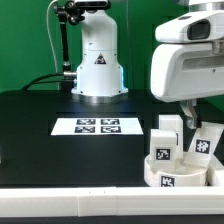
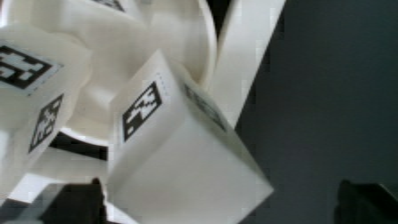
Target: Assemble stool
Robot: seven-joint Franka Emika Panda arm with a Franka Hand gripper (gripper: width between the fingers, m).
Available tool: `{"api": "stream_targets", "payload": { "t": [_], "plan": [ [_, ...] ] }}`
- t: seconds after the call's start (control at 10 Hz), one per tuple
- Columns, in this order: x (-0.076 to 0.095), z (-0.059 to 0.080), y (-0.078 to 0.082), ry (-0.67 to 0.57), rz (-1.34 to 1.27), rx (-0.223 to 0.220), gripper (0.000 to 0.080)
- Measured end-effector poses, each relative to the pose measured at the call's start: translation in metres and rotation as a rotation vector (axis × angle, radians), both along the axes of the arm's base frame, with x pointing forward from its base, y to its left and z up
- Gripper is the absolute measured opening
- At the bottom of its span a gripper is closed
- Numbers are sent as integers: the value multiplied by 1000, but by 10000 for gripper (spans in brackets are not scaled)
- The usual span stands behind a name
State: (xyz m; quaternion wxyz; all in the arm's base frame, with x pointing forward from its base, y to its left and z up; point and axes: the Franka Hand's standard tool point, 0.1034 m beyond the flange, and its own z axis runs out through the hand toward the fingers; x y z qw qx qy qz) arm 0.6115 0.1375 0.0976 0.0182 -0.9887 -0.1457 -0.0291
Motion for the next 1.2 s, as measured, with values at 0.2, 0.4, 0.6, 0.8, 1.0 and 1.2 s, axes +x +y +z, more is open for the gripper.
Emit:
{"api": "stream_targets", "payload": {
  "t": [0.2,0.4,0.6,0.8,1.0,1.2],
  "plan": [
    [-2,-3,-3,-12,128,-23,649],
    [-1,-5,-10,-23,259,-47,649],
    [-1,-7,-19,-33,428,-81,649],
    [-1,-9,-26,-36,537,-110,649],
    [-1,-10,-28,-33,582,-126,649],
    [-1,-11,-28,-30,570,-128,547]
  ]
}}
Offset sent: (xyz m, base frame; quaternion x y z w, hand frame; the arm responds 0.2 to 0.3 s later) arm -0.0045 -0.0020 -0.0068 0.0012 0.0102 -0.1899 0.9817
